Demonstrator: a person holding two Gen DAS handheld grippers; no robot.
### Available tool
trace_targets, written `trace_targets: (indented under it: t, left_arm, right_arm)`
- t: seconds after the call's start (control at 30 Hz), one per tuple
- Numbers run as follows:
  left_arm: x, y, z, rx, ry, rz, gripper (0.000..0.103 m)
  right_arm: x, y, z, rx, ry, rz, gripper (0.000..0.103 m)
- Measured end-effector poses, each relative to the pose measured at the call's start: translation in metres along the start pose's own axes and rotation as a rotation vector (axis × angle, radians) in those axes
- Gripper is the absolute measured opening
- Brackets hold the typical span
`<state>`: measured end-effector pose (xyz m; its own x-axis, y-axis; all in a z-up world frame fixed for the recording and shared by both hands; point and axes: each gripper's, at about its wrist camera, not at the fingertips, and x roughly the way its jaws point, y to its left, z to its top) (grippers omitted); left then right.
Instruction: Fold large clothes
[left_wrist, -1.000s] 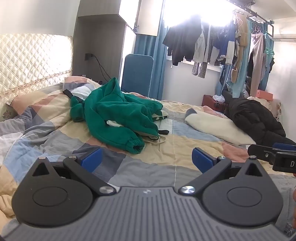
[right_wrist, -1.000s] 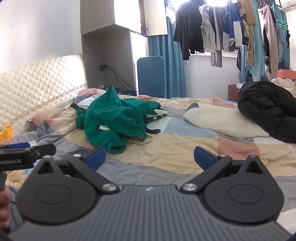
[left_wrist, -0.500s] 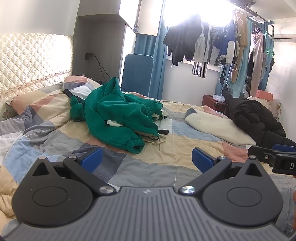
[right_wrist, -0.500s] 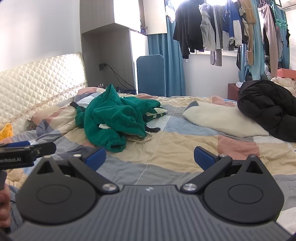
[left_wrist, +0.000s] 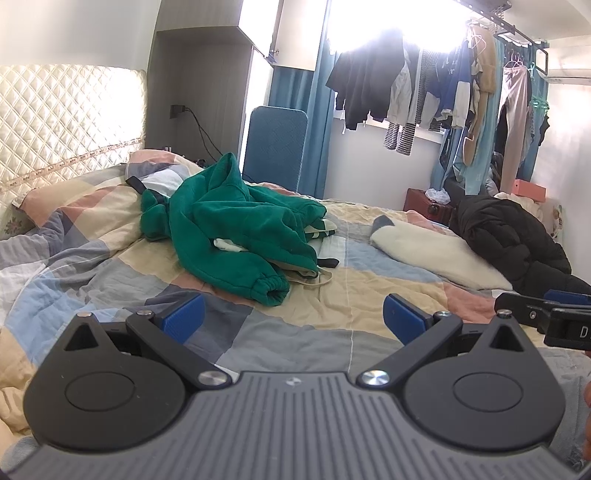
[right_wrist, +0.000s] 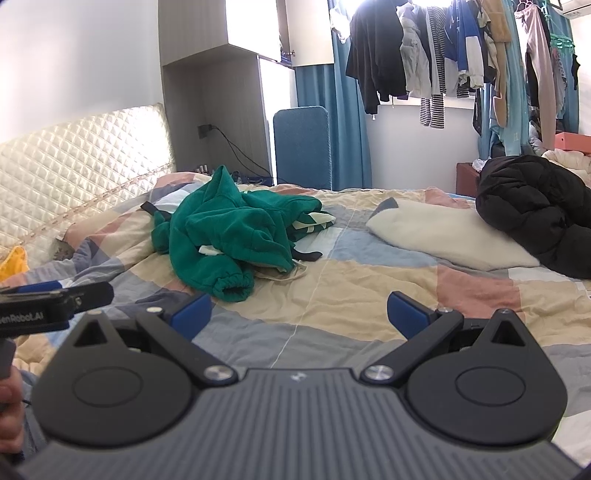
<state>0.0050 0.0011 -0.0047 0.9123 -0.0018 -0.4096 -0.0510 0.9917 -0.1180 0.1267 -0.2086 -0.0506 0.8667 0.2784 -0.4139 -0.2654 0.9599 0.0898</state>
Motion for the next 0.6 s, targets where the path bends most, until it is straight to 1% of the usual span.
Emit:
trace_targets:
  t: [0.6]
  left_arm:
    - [0.0029, -0.0017, 0.0001, -0.007, 0.011, 0.005, 0.103]
  right_arm:
    - [0.0056, -0.0056, -0.0048, 0.03, 0.022, 0.008, 0.103]
